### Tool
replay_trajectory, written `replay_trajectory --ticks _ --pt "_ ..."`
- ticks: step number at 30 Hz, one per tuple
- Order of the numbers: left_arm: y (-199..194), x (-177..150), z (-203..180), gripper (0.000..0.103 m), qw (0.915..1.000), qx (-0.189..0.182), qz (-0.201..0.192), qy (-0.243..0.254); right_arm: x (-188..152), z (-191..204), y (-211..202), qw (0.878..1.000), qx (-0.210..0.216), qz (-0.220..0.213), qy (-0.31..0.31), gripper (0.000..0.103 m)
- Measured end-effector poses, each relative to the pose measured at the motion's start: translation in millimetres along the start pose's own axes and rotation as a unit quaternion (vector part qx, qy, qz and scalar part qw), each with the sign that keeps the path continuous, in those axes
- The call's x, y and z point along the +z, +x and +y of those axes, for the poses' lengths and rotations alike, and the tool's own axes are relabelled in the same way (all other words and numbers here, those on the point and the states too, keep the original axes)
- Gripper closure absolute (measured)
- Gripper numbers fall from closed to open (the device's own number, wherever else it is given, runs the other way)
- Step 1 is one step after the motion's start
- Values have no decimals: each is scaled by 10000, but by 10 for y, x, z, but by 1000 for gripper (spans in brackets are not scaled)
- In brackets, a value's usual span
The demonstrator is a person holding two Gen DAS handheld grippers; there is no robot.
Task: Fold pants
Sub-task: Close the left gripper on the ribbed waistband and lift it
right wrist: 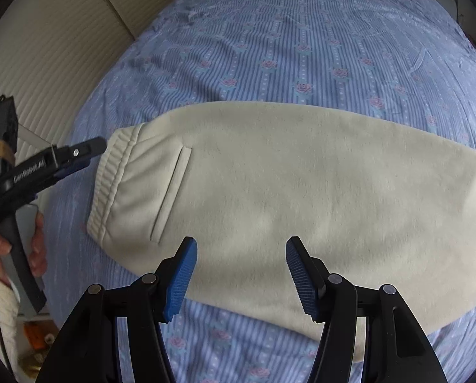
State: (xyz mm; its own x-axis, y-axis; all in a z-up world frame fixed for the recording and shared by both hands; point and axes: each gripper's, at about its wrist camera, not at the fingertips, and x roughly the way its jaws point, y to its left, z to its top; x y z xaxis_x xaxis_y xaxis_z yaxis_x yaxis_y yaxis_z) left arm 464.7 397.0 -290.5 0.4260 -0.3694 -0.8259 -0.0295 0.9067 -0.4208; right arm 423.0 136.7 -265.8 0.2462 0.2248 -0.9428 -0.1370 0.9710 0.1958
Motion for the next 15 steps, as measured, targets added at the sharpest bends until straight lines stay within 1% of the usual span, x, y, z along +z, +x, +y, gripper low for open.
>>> replay_trajectory --ticks 1,2,5,7,8,10,12,13,14,15 --pt "58 35 -8 34 9999 -74 31 72 21 2 8 10000 -13 9 9 44" --pt "107 75 -5 35 9998 -72 66 143 30 -5 5 10000 -17 -1 25 43" --pt "270 170 0 35 9991 32 200 368 71 -23 31 9999 -28 28 111 44" --pt "357 238 9 35 9987 5 278 416 100 -22 55 9999 -30 62 150 44" --pt "408 274 22 35 9987 -68 322 382 115 -12 70 9998 -40 81 150 43" --pt "503 317 40 35 9980 -335 463 259 131 9 95 9998 -31 113 146 43" --pt "564 343 36 41 9960 -666 596 95 141 37 120 9998 0 161 113 44" --pt "564 360 19 44 9951 -742 651 56 141 50 126 9998 10 173 88 43" --pt "511 370 -1 44 9952 -789 580 70 147 61 135 9998 20 187 56 44" --pt "443 372 -14 45 9940 -953 524 109 151 67 138 9998 36 193 42 44"
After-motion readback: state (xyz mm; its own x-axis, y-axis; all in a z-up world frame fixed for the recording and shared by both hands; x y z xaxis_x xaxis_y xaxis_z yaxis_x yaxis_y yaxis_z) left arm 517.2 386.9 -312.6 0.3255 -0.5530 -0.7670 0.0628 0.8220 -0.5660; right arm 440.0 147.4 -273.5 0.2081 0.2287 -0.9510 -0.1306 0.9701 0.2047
